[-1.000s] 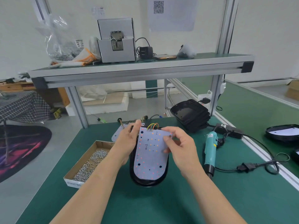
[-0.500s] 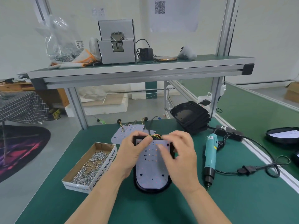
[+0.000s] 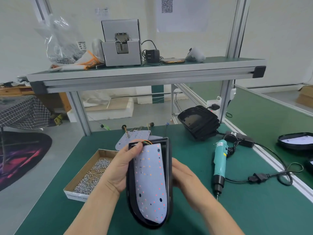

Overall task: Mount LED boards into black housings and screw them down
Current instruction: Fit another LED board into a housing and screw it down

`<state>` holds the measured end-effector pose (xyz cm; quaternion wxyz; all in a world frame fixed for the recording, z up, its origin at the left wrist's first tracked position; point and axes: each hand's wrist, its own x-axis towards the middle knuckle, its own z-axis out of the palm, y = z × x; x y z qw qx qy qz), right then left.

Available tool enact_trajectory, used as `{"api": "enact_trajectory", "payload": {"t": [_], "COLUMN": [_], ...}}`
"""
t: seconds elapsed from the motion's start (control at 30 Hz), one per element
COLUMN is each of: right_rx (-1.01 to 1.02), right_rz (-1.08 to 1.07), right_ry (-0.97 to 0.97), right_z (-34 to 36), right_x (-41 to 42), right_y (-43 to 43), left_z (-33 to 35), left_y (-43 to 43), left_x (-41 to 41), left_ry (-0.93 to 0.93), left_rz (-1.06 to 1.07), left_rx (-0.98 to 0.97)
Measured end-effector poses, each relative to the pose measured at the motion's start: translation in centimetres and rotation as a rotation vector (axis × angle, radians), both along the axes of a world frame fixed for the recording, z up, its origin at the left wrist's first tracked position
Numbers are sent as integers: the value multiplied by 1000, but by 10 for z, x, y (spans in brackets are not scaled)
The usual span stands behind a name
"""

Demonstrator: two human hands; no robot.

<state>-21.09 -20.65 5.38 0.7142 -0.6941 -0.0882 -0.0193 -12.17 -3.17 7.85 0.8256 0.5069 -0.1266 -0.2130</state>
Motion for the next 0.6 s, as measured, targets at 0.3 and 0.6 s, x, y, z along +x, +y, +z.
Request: {"api": "enact_trajectory", "payload": {"t": [0.3, 0.6], "right_rx": [-181, -557], "right_rz": [43, -692], "right_ry": [51, 140], "right_z": [-31, -27], "right_x": [8, 64], "right_y": [-6, -47], "left_z": [-9, -20], "left_y": [7, 11], "left_x": [2, 3], "left_ry": [177, 122], "left_rz": [-88, -114], "left_rx": [-13, 51]}}
